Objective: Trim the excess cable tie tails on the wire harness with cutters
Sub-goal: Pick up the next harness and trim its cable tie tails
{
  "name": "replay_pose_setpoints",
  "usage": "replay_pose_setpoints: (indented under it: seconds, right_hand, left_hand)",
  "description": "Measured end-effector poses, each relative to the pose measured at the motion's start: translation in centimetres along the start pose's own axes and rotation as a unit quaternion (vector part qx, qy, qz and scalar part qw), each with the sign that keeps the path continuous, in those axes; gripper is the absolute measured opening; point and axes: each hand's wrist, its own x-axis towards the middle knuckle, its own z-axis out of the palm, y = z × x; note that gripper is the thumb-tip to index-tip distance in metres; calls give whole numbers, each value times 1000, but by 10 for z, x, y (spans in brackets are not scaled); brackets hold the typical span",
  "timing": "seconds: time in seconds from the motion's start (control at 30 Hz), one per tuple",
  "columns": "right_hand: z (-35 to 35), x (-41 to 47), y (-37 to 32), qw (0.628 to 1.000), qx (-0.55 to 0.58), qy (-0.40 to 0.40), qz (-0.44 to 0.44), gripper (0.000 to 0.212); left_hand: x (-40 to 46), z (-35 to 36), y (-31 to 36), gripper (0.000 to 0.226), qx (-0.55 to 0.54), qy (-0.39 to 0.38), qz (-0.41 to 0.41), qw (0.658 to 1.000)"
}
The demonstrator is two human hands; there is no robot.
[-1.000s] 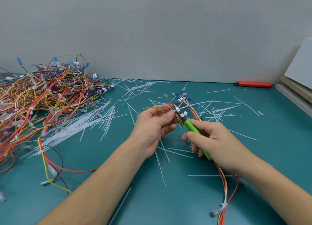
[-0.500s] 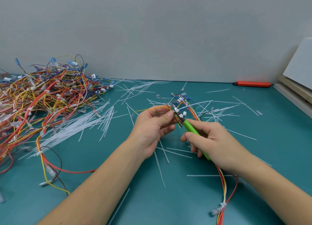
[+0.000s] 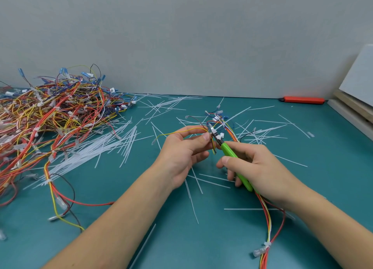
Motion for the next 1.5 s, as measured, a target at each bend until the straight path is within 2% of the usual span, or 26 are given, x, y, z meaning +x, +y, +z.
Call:
replay_pose_setpoints:
  seconds: [0.17,0.37,0.53,0.73,1.03,1.23,1.5]
  right_hand:
    - [-1,2,5,1000,-24,1,-8,26]
    - [-6,3,11,995,-95,-11,-25,27]
    - [-4,4,16,990,-138,24,-25,30]
    - [0,3,13,995,-96,22,-2,36]
    - [-4,3,16,991,-132,21,12,30]
    - [-2,3,13,997,-64,14,35,38]
    - [0,4,12,998,-52,16,25,39]
  left_hand:
    - [0,0,2,17,-4,1,-18,1000]
    - [-1,0,1,16,-6,-2,-35,999]
    - [-1,0,2,14,0,1,-42,999]
    - [0,-1,3,15,18,-1,-50,999]
    - [0,0,2,17,22,4,-54,998]
    - [0,-1,1,14,40,10,-62,997]
    - [0,-2,1,13,34,8,-66,997]
